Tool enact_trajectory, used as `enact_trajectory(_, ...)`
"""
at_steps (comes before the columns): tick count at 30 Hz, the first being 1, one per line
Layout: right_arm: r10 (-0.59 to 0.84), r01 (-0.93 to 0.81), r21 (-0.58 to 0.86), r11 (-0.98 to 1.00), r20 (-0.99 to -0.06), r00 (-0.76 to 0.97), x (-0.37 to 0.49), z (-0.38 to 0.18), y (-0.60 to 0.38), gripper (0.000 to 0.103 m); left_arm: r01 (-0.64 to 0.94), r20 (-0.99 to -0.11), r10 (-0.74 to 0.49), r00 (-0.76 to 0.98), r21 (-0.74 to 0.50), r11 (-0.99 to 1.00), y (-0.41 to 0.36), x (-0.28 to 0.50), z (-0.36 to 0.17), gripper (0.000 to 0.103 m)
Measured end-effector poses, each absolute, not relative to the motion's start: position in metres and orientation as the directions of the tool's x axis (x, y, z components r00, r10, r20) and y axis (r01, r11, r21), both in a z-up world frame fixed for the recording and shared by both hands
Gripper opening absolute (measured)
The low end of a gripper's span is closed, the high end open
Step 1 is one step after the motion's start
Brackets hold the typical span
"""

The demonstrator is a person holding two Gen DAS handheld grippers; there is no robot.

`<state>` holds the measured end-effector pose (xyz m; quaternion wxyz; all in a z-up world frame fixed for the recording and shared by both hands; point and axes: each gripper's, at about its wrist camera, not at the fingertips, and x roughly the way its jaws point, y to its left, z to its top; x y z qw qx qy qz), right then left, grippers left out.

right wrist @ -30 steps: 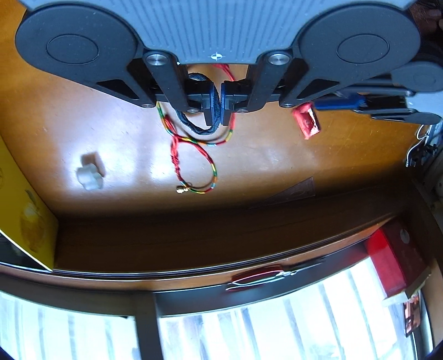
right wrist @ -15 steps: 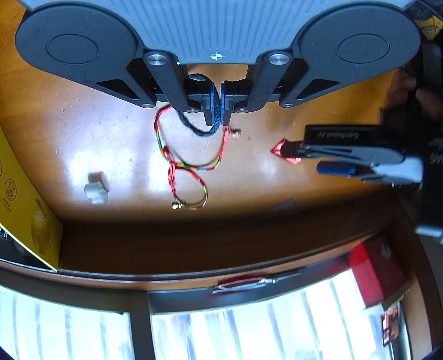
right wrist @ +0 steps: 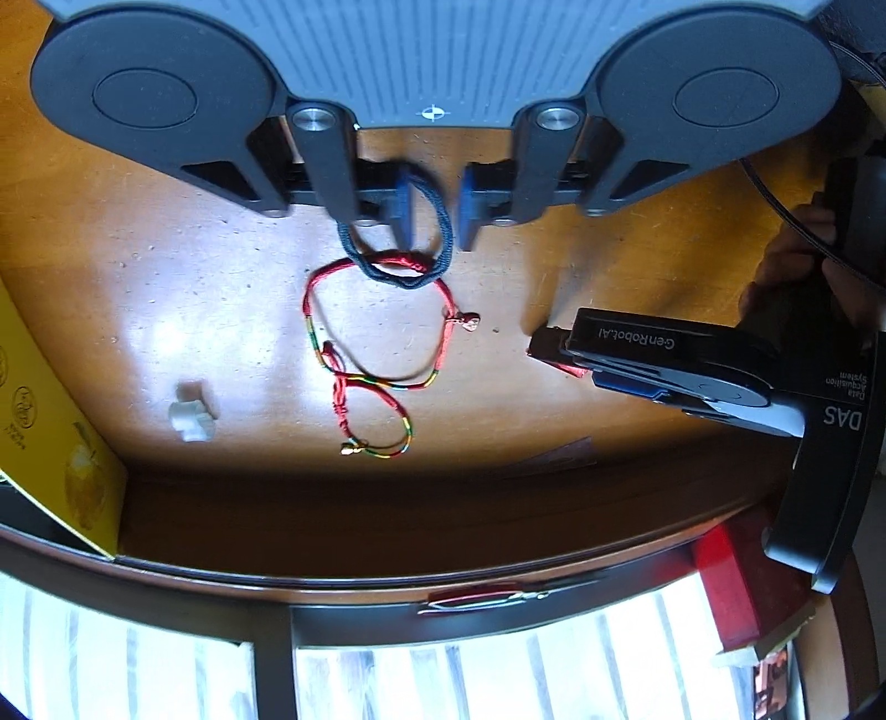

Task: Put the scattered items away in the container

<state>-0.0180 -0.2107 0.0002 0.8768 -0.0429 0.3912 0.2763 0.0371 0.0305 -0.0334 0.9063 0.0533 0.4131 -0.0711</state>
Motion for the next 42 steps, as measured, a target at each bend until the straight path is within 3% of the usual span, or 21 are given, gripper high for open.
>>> enact_trajectory(2, 0.446, -0.518, 0.132, 0.845, -0.708, 0.547, -0.02, 0.0, -0.211, 0.033, 0.17, -0.76, -0.086, 0.645, 0.032, 0.985, 0.031, 0.038, -0.033, 0.058)
enact_trajectory(13, 0.465, -0.532, 0.146, 0.834, -0.705, 0.536, -0.016, -0.006, -0.202, 0.034, 0.181, -0.762, -0.089, 0.642, 0.038, 0.983, 0.029, 0.036, -0.034, 0.055)
enact_trajectory(15, 0.462, -0.541, 0.135, 0.83, -0.708, 0.534, -0.015, -0.006, -0.2, 0.025, 0.175, -0.76, -0.084, 0.644, 0.039, 0.984, 0.029, 0.035, -0.033, 0.054)
enact_trajectory(18, 0.455, -0.533, 0.131, 0.836, -0.709, 0.539, -0.013, -0.007, -0.199, 0.013, 0.16, -0.758, -0.08, 0.648, 0.033, 0.987, 0.03, 0.035, -0.027, 0.006)
enact_trajectory(24, 0.451, -0.509, 0.146, 0.848, -0.704, 0.549, -0.011, -0.006, -0.205, 0.008, 0.122, -0.763, -0.068, 0.643, 0.014, 0.992, 0.038, 0.032, -0.025, 0.022)
enact_trajectory(27, 0.457, -0.505, 0.157, 0.849, -0.699, 0.55, -0.01, -0.004, -0.208, 0.008, 0.11, -0.768, -0.081, 0.635, -0.014, 0.994, 0.042, 0.031, -0.024, 0.041)
enact_trajectory(34, 0.486, -0.494, 0.209, 0.844, -0.687, 0.54, -0.005, 0.005, -0.214, 0.007, 0.027, -0.777, -0.091, 0.623, -0.094, 0.995, 0.039, 0.035, -0.027, 0.068)
enact_trajectory(42, 0.48, -0.467, 0.224, 0.856, -0.679, 0.555, -0.002, 0.021, -0.231, 0.007, -0.007, -0.776, 0.016, 0.631, 0.015, 1.0, 0.015, 0.039, -0.031, 0.067)
